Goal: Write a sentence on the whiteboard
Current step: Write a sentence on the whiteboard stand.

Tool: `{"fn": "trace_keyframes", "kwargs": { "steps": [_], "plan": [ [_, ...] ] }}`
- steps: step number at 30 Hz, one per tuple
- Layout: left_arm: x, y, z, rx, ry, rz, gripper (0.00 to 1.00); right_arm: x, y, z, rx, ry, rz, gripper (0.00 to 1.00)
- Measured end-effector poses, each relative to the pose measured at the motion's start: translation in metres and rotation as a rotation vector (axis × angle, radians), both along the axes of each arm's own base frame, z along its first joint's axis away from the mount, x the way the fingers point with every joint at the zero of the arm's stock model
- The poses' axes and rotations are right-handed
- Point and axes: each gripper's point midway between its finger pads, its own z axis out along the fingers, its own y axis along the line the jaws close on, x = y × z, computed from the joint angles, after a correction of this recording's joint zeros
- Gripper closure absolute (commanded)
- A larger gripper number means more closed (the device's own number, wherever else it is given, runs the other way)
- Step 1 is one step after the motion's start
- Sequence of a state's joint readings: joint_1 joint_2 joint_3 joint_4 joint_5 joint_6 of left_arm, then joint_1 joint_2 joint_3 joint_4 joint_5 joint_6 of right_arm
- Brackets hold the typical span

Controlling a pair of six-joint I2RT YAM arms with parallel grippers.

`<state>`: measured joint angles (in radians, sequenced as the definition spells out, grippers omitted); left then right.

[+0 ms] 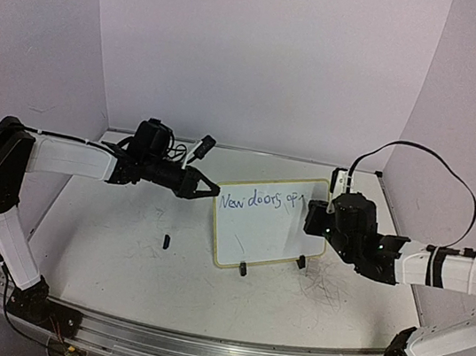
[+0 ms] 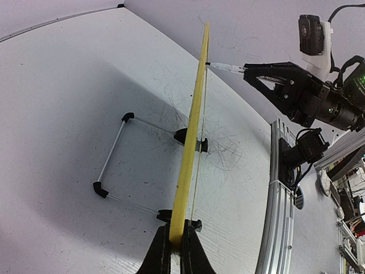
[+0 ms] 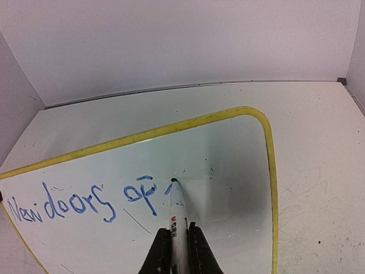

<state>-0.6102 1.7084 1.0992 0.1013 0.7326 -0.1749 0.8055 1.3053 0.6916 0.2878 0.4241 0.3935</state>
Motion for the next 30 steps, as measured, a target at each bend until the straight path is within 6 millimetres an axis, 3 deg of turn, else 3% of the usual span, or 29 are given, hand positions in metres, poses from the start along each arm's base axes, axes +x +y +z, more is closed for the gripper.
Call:
{"fn": "trace_keyframes", "kwargs": {
  "steps": [30],
  "plan": [
    [0.0, 0.0, 0.0001, 0.0, 0.0, 0.0, 1.0, -0.0036, 0.0069, -0.0064, 0.017, 0.024, 0.046, 1.0]
  ]
}}
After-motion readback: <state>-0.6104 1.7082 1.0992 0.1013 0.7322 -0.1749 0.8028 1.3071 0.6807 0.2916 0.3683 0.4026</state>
